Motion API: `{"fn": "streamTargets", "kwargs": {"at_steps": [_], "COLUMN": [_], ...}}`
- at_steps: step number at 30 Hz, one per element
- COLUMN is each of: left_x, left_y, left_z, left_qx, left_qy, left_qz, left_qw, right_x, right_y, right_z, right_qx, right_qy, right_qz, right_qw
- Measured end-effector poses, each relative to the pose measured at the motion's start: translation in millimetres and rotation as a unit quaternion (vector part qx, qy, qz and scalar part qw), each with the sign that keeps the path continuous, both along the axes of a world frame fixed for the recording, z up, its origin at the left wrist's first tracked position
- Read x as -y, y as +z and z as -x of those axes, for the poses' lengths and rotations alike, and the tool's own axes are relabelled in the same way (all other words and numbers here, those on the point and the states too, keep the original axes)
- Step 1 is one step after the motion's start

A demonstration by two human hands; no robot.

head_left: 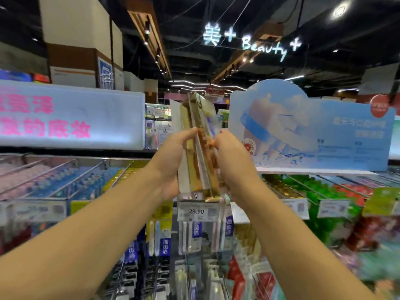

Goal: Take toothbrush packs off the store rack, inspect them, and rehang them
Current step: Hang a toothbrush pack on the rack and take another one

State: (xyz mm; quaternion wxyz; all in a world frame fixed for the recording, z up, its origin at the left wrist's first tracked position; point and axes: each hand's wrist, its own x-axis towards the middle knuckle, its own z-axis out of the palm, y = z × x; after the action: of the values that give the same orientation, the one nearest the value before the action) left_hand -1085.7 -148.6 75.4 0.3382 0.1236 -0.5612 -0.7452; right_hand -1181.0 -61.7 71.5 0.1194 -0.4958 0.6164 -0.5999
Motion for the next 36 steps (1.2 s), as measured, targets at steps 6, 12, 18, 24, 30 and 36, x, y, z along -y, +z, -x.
{"fn": "streamTargets", "kwargs": {"at_steps": [6, 12, 18, 24, 30, 36], "left_x": [-49.6, -108.8, -145.3, -150.4, -142.1, -151.2], "left_y": [-15.3, -32.3, -48.3, -61.7, -78.1, -98.3], "left_z": [-29.7, -55.4, -92.9, -143.7, -193.0, -232.7], "left_qx": [-0.003, 0.035, 0.124, 0.168, 0.265, 0.2], "left_qy": [0.008, 0.03, 0.094, 0.194, 0.24, 0.225], "left_qz": [-0.022, 0.001, 0.026, 0.158, 0.762, 0.78], "left_qw": [1.0, 0.999, 0.988, 0.954, 0.539, 0.549], "right_x": [-53.2, -104.4, -143.2, -163.9, -176.4, -183.1], "right_y": [-12.8, -39.7, -57.4, -69.5, -77.1, -84.0], "right_z": [-9.4, -24.3, -50.1, -76.2, -106.9, -154.7], "right_qx": [0.086, 0.147, 0.264, 0.452, 0.478, 0.492], "right_qy": [0.045, 0.11, 0.157, 0.197, 0.208, 0.212], "right_qz": [-0.003, -0.036, -0.095, -0.112, -0.129, -0.15], "right_qw": [0.995, 0.982, 0.947, 0.863, 0.843, 0.831]}}
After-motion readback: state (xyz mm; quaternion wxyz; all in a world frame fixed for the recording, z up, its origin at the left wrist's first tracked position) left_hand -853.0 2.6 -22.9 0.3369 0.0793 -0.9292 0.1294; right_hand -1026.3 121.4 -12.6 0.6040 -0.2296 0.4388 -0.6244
